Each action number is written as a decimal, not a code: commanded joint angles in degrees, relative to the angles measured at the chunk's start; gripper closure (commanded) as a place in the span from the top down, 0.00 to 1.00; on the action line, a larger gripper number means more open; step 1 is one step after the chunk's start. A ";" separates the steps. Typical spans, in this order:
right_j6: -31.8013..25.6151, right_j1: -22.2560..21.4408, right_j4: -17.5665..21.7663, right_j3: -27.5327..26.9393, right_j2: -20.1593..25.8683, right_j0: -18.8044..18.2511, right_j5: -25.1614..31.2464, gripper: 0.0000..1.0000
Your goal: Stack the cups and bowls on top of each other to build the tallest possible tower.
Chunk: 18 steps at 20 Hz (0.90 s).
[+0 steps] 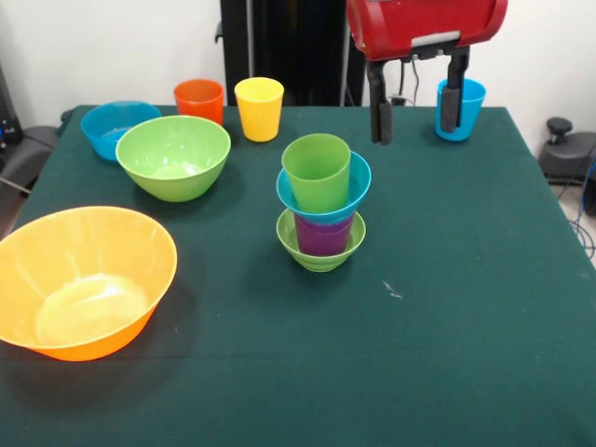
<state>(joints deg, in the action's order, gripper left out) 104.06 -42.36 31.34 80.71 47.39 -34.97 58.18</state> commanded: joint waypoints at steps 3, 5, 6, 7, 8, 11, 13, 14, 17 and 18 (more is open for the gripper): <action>-2.33 2.74 -0.06 -1.64 -5.79 1.62 5.92 1.00; -2.58 1.91 0.26 -1.24 -6.05 1.87 5.96 1.00; -3.59 1.70 -0.20 -1.36 -5.65 1.69 6.61 1.00; -4.69 -0.62 -1.61 -1.47 -5.06 1.26 9.42 1.00; -6.22 -2.08 -2.40 -2.24 -4.48 1.08 11.65 1.00; -8.37 -6.11 -6.88 -2.85 -3.00 -0.44 19.99 1.00; -8.75 -7.36 -8.48 -0.90 -2.57 -1.92 20.36 1.00; -9.08 -7.75 -9.04 0.09 -2.44 -2.71 20.27 1.00; -11.33 -8.87 -10.30 2.83 -1.65 -5.45 19.68 1.00; -12.33 -9.22 -10.78 3.85 -1.27 -6.59 19.44 1.00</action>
<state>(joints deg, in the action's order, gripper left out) 104.06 -48.61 23.02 79.68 46.44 -37.19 71.15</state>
